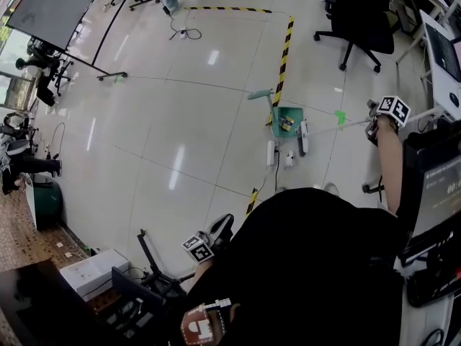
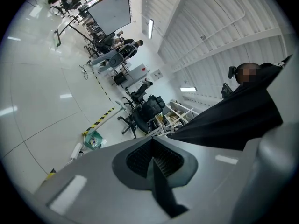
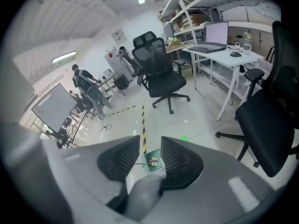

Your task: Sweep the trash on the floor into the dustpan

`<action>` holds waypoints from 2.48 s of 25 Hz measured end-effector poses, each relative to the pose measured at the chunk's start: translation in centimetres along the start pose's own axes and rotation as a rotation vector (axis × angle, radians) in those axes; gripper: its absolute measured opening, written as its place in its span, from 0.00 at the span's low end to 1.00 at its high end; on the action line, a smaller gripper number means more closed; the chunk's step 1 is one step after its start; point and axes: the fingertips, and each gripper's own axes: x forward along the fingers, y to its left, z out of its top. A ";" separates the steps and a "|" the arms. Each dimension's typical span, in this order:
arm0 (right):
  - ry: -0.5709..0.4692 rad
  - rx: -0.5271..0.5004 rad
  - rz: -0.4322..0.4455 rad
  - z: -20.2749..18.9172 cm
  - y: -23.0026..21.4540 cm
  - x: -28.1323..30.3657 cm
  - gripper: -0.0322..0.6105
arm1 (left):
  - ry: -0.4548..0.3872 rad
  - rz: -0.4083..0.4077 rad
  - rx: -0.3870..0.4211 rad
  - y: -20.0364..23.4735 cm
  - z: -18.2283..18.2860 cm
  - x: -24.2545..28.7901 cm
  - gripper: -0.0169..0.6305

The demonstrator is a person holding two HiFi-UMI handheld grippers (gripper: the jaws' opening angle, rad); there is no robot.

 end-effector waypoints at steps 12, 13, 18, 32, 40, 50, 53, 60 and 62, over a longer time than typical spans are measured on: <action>-0.040 -0.071 0.033 1.5 -1.6 -4.2 0.26 | 0.003 -0.052 -0.002 1.3 0.9 2.3 0.03; -0.043 -0.076 0.037 1.6 -1.6 -5.1 0.26 | 0.008 -0.067 0.007 1.2 1.4 3.0 0.03; -0.035 -0.092 0.050 0.5 -2.2 -8.9 0.26 | 0.051 -0.145 0.038 1.0 3.3 5.6 0.03; -0.050 0.028 0.026 -10.8 -10.1 -20.9 0.26 | 0.340 -0.410 0.058 1.4 1.9 13.9 0.03; -0.044 0.030 -0.019 -15.7 -15.6 -27.5 0.26 | 0.436 -0.520 0.101 -4.2 -1.8 16.5 0.03; -0.082 0.009 0.065 -22.7 -25.3 -36.5 0.26 | 0.412 -0.492 0.178 -11.9 -12.3 10.9 0.03; -0.087 -0.011 0.114 -25.3 -28.4 -39.7 0.26 | 0.348 -0.465 0.151 -14.9 -18.0 8.4 0.03; -0.059 -0.012 0.194 -33.1 -35.6 -49.5 0.26 | 0.290 -0.424 0.119 -23.3 -29.0 -1.1 0.03; -0.046 -0.012 0.197 -35.3 -36.8 -51.1 0.26 | 0.277 -0.427 0.120 -25.3 -30.2 -3.6 0.03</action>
